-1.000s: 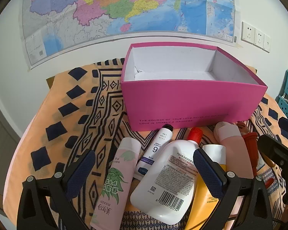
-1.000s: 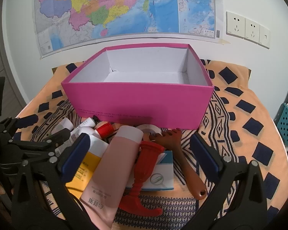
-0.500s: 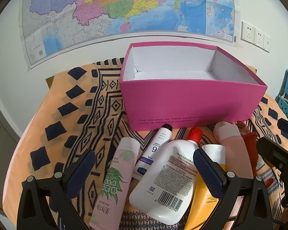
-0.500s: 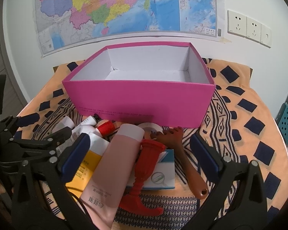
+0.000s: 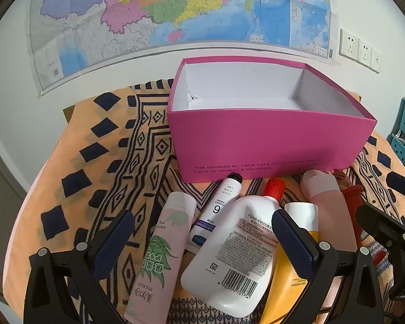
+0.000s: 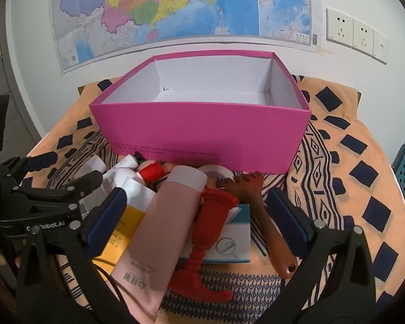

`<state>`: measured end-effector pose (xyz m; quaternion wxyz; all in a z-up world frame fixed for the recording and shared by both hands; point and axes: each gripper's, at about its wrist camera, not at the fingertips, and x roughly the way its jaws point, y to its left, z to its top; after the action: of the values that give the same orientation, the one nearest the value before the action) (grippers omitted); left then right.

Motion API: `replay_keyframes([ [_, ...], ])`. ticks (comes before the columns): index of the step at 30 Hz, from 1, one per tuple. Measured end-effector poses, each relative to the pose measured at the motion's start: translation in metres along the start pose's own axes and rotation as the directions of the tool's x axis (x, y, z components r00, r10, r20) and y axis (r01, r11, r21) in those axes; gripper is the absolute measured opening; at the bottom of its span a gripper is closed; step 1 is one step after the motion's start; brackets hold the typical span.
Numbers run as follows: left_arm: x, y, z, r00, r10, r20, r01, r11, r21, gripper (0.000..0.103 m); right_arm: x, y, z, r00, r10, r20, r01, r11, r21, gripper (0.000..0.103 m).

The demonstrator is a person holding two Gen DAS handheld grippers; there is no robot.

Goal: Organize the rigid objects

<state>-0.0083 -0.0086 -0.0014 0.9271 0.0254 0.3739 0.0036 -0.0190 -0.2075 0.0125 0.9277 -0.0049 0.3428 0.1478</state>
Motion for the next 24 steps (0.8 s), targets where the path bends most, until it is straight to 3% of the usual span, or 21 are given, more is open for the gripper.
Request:
replay_keyframes([
  [14, 0.006, 0.004, 0.000, 0.999, -0.025, -0.026, 0.025, 1.000, -0.016, 0.103, 0.007, -0.006, -0.003, 0.999, 0.024, -0.038, -0.024, 1.000, 0.012, 0.103],
  [24, 0.005, 0.008, -0.005, 0.999, -0.043, -0.022, 0.043, 0.999, 0.000, 0.103, 0.019, -0.005, -0.009, 0.988, 0.109, -0.107, -0.106, 0.994, 0.031, 0.078],
])
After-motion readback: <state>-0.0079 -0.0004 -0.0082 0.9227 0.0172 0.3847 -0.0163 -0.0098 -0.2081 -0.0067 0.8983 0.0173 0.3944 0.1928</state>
